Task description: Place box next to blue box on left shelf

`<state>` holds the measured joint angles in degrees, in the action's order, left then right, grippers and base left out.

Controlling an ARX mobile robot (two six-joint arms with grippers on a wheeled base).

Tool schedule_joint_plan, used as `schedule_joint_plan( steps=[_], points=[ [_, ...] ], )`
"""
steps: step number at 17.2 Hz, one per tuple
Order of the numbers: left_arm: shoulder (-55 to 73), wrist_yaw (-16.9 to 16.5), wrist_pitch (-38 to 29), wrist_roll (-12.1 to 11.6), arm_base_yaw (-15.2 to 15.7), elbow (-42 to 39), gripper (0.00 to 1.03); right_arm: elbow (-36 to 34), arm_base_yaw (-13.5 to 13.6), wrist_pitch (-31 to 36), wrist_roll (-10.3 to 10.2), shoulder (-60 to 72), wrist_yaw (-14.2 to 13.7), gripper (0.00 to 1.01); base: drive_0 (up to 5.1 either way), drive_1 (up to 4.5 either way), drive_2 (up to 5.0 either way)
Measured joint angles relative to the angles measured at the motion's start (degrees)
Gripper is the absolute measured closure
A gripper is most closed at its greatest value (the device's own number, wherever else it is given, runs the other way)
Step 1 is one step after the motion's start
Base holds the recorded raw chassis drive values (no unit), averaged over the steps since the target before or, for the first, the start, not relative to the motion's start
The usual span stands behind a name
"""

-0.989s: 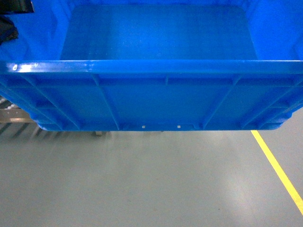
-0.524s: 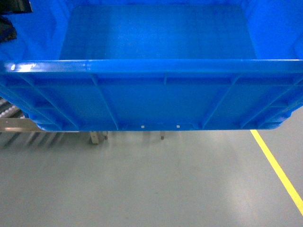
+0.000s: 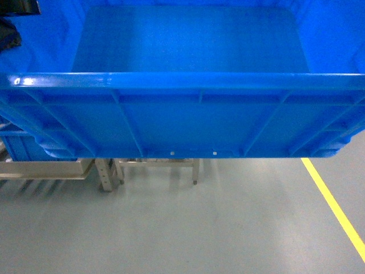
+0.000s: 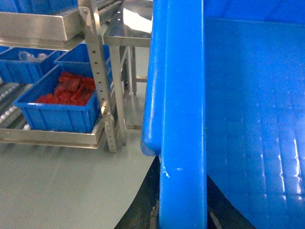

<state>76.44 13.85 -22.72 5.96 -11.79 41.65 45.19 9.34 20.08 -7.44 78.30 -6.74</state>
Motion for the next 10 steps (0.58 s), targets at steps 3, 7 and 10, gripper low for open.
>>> schedule_joint_plan(
  steps=[3,7,10],
  points=[
    [-0.02,0.00,-0.04,0.09,0.00,0.00,0.95,0.00,0.00,0.13,0.09,-0.02,-0.02,0.92,0.1,4.37,-4.2],
    [0.00,-0.02,-0.42,0.02,0.00,0.00,0.95,0.00,-0.02,0.55,0.04,0.17,0.09,0.92,0.0,2.07,-2.1],
    [0.02,0.07,-0.33,0.04,-0.07,-0.02,0.95,-0.02,-0.04,0.22,0.04,0.09,0.11,0.92,-3.3,1.63,1.6]
  ],
)
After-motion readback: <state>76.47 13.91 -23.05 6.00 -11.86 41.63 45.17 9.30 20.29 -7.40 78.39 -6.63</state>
